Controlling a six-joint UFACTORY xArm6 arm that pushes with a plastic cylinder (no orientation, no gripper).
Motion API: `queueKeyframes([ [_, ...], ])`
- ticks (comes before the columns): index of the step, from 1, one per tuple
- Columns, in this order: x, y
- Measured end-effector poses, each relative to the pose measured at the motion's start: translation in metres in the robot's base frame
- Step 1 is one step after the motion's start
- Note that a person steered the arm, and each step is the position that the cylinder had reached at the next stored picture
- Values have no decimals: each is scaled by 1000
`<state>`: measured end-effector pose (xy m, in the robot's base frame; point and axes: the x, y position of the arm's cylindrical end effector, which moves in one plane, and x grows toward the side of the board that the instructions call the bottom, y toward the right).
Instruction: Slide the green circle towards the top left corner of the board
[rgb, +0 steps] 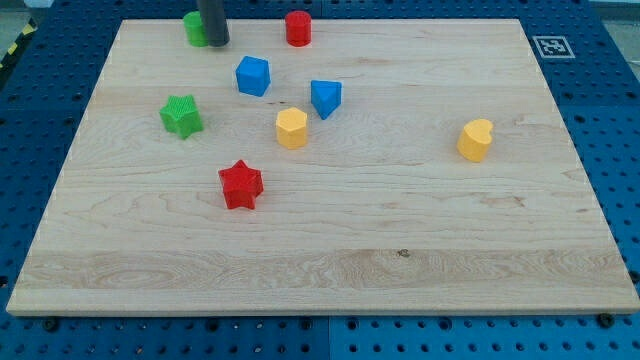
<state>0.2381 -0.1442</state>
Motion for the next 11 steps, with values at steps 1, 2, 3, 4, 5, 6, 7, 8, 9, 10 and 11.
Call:
queueKeyframes([
  [1, -16, 23],
  [2, -36, 11],
  [3, -35, -11],
  [4, -34, -15],
  [5, -34, -17],
  [6, -29, 4],
  [7, -17, 10],
  [8, -11, 10],
  [9, -4, 4],
  [10, -9, -8],
  [11, -19, -36],
])
